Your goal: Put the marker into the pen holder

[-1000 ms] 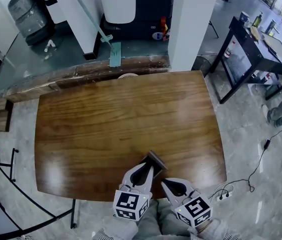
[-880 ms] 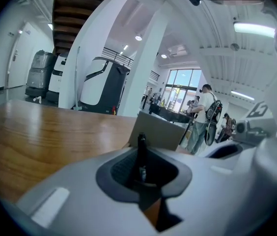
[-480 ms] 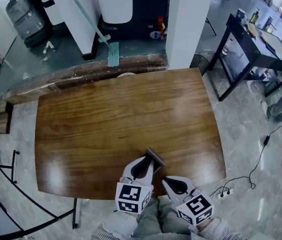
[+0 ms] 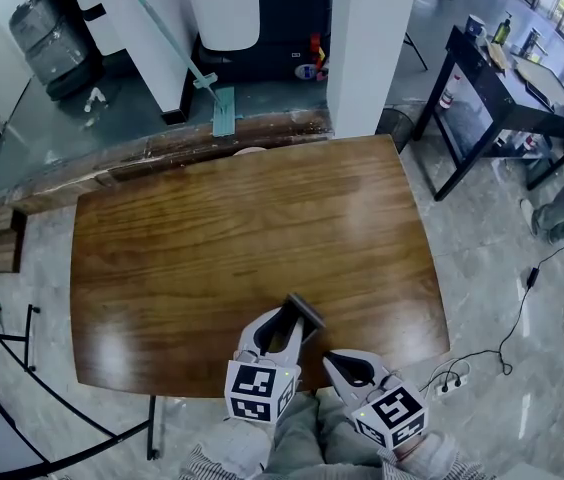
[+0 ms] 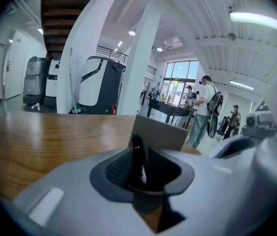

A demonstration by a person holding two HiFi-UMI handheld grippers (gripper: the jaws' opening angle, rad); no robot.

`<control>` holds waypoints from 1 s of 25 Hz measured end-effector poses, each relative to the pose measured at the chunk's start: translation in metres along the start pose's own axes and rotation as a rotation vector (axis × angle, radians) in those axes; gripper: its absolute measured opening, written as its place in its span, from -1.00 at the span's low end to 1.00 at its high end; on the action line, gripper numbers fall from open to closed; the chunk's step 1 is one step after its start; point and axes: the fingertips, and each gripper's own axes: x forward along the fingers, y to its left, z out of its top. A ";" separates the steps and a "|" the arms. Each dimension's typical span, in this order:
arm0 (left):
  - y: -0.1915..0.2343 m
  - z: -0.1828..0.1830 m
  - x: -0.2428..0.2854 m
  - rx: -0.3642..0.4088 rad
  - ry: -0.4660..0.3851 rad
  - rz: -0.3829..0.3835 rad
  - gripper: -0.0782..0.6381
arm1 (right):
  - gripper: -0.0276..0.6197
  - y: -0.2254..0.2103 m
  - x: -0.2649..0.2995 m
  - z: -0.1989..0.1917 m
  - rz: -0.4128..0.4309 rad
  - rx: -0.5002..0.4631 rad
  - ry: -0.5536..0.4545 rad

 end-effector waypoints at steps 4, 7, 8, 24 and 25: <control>0.000 0.001 -0.004 0.004 -0.008 0.010 -0.50 | -0.91 0.001 -0.004 0.000 -0.005 -0.006 -0.008; -0.001 0.005 -0.009 0.006 -0.022 0.022 -0.47 | -0.91 0.001 -0.007 0.003 -0.009 -0.009 -0.022; -0.001 0.006 -0.012 0.006 -0.028 0.025 -0.46 | -0.91 0.002 -0.008 0.005 -0.010 -0.008 -0.029; -0.061 0.009 -0.072 0.047 -0.062 -0.088 -0.76 | -0.91 0.023 -0.047 0.036 -0.045 -0.077 -0.123; -0.067 0.008 -0.074 0.043 -0.063 -0.099 -0.76 | -0.91 0.024 -0.049 0.036 -0.048 -0.081 -0.125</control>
